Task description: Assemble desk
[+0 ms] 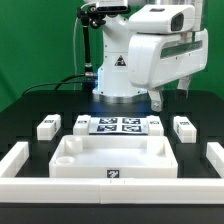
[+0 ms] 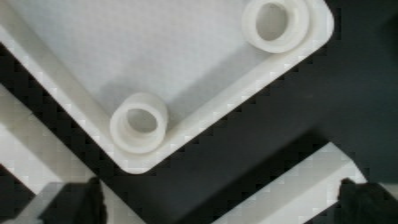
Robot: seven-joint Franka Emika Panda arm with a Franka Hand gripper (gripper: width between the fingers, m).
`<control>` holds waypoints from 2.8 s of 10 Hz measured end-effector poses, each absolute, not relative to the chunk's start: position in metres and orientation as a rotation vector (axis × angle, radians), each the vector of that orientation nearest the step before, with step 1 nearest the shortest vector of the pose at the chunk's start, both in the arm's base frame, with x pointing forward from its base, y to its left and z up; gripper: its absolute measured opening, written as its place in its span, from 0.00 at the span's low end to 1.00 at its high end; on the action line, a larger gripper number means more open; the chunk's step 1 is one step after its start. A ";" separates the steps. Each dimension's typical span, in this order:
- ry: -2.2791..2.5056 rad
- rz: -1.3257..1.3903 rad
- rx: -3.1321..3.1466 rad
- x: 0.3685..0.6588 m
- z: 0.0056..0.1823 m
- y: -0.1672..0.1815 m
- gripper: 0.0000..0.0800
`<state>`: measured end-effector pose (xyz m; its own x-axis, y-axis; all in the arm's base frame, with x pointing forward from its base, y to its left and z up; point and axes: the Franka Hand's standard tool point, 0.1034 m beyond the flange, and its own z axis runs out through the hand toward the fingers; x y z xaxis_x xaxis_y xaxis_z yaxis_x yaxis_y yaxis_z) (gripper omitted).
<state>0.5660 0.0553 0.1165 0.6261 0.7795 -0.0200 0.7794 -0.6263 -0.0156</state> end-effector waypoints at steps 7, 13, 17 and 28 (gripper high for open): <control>-1.404 0.039 -2.805 0.563 0.117 0.054 0.81; -2.122 0.068 -2.294 0.516 0.118 0.027 0.81; -2.273 0.058 -2.137 0.505 0.105 0.010 0.81; -2.166 0.012 -2.216 0.481 0.019 -0.033 0.81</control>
Offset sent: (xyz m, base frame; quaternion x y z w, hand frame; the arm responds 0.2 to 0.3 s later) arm 0.0000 0.0000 0.0000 0.0000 0.0000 0.0000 1.0000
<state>0.4806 -0.0332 0.0194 0.0234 0.9994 0.0244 0.9991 -0.0225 -0.0356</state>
